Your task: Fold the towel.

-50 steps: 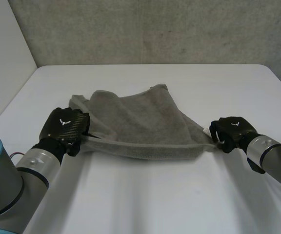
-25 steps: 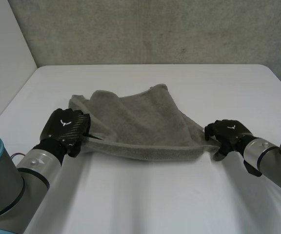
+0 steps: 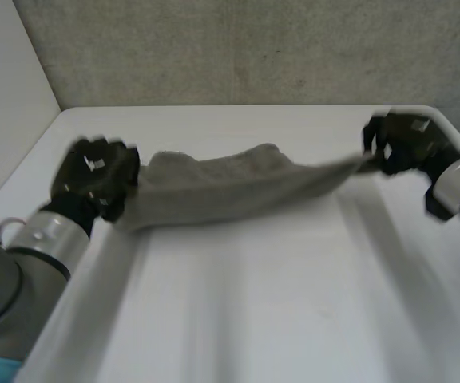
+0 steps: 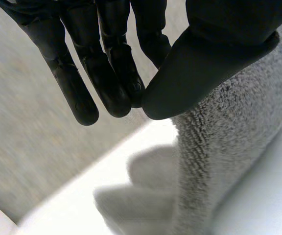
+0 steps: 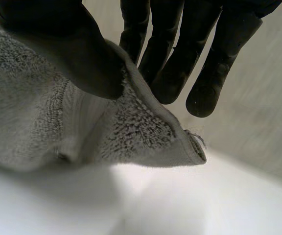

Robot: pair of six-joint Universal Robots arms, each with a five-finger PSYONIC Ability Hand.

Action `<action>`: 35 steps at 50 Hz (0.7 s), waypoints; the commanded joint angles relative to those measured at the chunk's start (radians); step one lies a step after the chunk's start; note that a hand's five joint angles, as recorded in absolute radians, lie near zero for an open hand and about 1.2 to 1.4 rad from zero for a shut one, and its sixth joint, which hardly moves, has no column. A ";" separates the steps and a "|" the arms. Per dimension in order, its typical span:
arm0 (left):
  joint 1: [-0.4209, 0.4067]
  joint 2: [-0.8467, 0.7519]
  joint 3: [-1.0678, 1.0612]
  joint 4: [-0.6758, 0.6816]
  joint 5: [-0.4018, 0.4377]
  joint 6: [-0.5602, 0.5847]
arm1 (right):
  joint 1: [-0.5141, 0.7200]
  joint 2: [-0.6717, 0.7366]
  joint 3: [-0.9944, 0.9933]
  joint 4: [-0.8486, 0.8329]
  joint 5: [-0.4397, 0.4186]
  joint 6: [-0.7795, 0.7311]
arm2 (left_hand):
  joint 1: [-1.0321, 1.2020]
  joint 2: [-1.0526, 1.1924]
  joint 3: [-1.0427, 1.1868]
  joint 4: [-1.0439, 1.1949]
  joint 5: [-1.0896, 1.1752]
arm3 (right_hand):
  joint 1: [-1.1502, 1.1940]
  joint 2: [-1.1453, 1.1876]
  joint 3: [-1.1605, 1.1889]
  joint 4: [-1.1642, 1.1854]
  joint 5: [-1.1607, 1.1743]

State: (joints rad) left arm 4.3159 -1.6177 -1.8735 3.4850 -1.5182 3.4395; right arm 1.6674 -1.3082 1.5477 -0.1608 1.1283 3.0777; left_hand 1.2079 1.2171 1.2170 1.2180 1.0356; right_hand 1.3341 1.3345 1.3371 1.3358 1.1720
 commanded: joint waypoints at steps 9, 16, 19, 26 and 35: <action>0.005 0.312 0.346 -0.155 -0.014 -0.002 | -0.080 -0.335 -0.397 0.417 -0.165 -0.027 | 0.188 0.179 0.179 0.178 0.186 | 0.062 0.062 0.059 0.060 0.050; 0.005 0.142 0.487 -0.328 -0.016 -0.031 | -0.052 -0.188 -0.615 0.639 -0.167 -0.183 | 0.188 0.179 0.179 0.178 0.186 | 0.062 0.062 0.059 0.060 0.050; 0.005 0.052 0.493 -0.333 -0.016 -0.029 | 0.017 -0.105 -0.647 0.670 -0.122 -0.240 | 0.188 0.179 0.179 0.178 0.186 | 0.062 0.062 0.059 0.060 0.050; 0.015 -0.178 0.545 -0.330 -0.013 -0.023 | 0.139 0.107 -0.663 0.681 0.054 -0.428 | 0.188 0.179 0.179 0.178 0.186 | 0.062 0.062 0.059 0.060 0.050; 0.044 -0.447 0.850 -0.319 -0.007 -0.010 | 0.239 0.346 -0.845 0.495 0.198 -0.501 | 0.188 0.179 0.179 0.178 0.186 | 0.062 0.062 0.059 0.060 0.050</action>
State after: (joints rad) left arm 4.3420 -1.9350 -1.2267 3.1541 -1.5299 3.4187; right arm 1.8577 -1.0790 0.8228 0.5024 1.2487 2.5898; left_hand 1.2080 1.2175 1.2171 1.2181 1.0356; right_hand 1.3375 1.3372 1.3373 1.3358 1.1722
